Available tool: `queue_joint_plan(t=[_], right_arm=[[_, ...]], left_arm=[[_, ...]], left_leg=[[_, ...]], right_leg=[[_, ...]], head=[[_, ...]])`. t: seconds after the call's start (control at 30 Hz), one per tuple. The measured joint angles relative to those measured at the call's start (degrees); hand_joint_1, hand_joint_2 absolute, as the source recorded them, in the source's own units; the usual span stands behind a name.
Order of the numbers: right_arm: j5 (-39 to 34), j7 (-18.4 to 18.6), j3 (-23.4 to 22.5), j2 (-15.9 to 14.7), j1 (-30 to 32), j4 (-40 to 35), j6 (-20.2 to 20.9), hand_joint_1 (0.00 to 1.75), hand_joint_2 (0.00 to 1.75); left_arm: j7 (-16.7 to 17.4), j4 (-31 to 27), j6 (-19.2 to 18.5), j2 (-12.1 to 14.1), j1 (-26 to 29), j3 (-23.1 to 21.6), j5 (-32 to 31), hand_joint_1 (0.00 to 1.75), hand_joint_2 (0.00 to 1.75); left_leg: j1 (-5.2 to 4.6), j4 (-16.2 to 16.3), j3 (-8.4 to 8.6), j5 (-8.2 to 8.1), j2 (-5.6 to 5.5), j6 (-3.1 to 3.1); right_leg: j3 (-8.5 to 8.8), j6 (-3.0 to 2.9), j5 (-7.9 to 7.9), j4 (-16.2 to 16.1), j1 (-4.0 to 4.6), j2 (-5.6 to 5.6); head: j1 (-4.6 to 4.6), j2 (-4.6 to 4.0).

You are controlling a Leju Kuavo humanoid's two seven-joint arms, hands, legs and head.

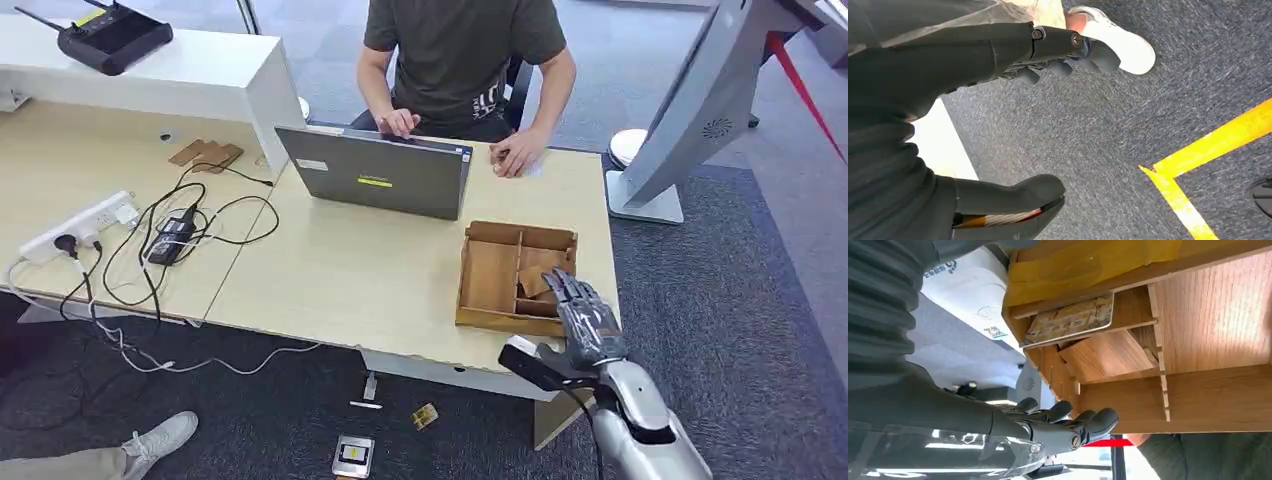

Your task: Pass the card to the sensor for recognition and then transmit it.

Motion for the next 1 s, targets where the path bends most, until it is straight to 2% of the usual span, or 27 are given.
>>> queue_joint_plan(t=[1.0], right_arm=[[-0.28, 1.07, 0.02, 1.01, -0.66, 3.30, 1.29, 0.00, 1.75]], left_arm=[[-0.18, 0.00, 0.02, 0.00, 0.00, 0.24, -0.76, 0.00, 1.75]], left_leg=[[0.00, 0.00, 0.01, 0.00, 0.00, 0.00]], right_leg=[[0.00, 0.00, 0.00, 0.00, 0.00, 0.00]], head=[[0.00, 0.00]])
